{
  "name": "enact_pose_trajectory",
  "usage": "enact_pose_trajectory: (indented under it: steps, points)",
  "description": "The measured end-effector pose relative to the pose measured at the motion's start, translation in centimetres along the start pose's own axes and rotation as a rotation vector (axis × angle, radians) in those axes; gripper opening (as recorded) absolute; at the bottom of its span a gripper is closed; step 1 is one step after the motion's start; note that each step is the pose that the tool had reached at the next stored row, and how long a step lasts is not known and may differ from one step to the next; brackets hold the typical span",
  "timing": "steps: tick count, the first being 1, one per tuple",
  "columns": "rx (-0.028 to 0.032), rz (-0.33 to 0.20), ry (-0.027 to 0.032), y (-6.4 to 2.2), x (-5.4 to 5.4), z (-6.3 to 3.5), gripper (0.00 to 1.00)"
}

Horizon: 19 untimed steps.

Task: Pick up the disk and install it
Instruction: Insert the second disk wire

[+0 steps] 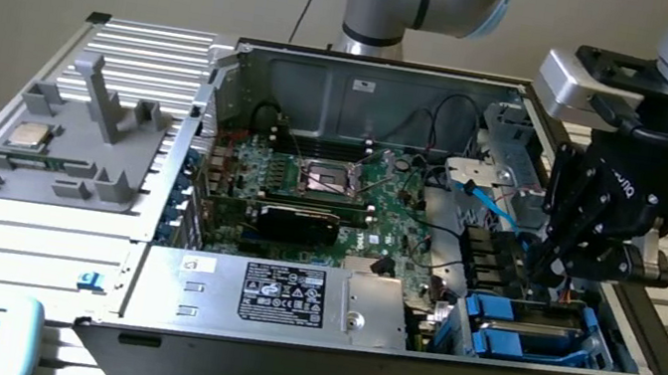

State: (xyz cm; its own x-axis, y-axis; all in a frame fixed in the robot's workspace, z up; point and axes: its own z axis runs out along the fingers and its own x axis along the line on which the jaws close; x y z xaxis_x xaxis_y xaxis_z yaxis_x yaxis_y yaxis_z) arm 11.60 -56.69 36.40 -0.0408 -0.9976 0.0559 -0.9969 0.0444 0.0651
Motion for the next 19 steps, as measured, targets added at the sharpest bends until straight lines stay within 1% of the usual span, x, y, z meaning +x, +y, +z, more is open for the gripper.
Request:
enact_pose_trajectory:
  steps: [3,4,6,8,12,16,19]
  points:
    - [0.0000,0.000,0.0002,-0.02,0.2,0.22,0.16]
    - [0.0001,0.000,0.0031,-0.02,0.2,0.25,0.16]
    - [0.0002,0.000,0.0060,-0.02,0.1,0.35,0.16]
    - [0.0005,0.001,0.0119,-0.03,0.1,0.46,0.16]
    - [0.0005,0.001,0.0117,-0.03,0.2,0.81,0.16]
    - [0.0005,0.001,0.0114,-0.01,0.6,1.05,0.16]
    - [0.0004,0.001,0.0098,0.00,0.8,1.43,0.16]
